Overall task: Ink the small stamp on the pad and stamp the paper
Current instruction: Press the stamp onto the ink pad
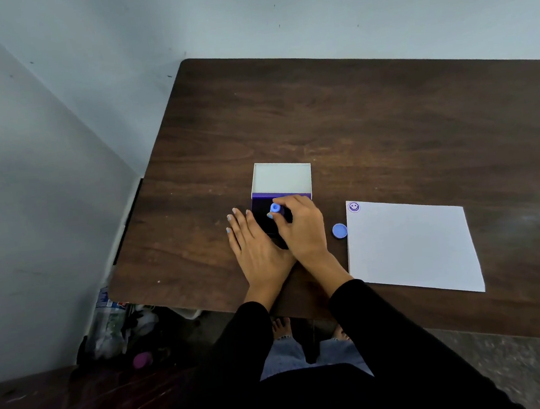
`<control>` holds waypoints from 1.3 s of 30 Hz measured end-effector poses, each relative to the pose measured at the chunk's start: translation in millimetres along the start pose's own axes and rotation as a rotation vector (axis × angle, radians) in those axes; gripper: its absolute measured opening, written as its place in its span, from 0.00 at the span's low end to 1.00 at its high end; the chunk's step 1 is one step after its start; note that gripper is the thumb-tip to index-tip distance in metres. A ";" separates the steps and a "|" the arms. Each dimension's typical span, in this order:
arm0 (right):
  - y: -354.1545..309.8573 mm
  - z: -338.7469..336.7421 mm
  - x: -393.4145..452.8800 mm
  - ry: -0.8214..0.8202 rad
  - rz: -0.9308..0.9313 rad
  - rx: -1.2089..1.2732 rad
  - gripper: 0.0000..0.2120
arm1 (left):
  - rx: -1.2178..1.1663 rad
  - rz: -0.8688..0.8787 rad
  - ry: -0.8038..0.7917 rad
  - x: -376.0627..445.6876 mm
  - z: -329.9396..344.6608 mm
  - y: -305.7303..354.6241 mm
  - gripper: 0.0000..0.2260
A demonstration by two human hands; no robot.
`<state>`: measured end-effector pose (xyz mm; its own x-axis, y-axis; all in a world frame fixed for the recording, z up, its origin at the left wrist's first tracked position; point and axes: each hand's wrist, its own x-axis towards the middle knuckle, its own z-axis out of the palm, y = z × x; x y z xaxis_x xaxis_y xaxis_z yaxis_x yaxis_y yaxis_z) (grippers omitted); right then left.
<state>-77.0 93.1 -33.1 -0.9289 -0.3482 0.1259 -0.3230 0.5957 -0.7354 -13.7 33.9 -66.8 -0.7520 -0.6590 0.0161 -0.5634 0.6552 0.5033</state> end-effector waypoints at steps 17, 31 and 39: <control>-0.7 -0.4 9.0 -0.053 0.026 0.039 0.09 | -0.017 -0.005 -0.006 0.2 -2.8 0.9 0.48; 0.6 1.4 11.7 -0.066 0.042 0.000 0.09 | -0.015 -0.009 -0.029 0.8 -2.7 1.0 0.49; -1.0 0.2 16.0 -0.062 0.058 -0.041 0.09 | -0.030 -0.005 -0.014 0.9 -1.7 1.3 0.50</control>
<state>-91.5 86.8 -30.6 -0.9336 -0.3560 0.0415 -0.2775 0.6444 -0.7125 -14.6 33.6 -64.7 -0.7538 -0.6571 0.0015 -0.5569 0.6400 0.5294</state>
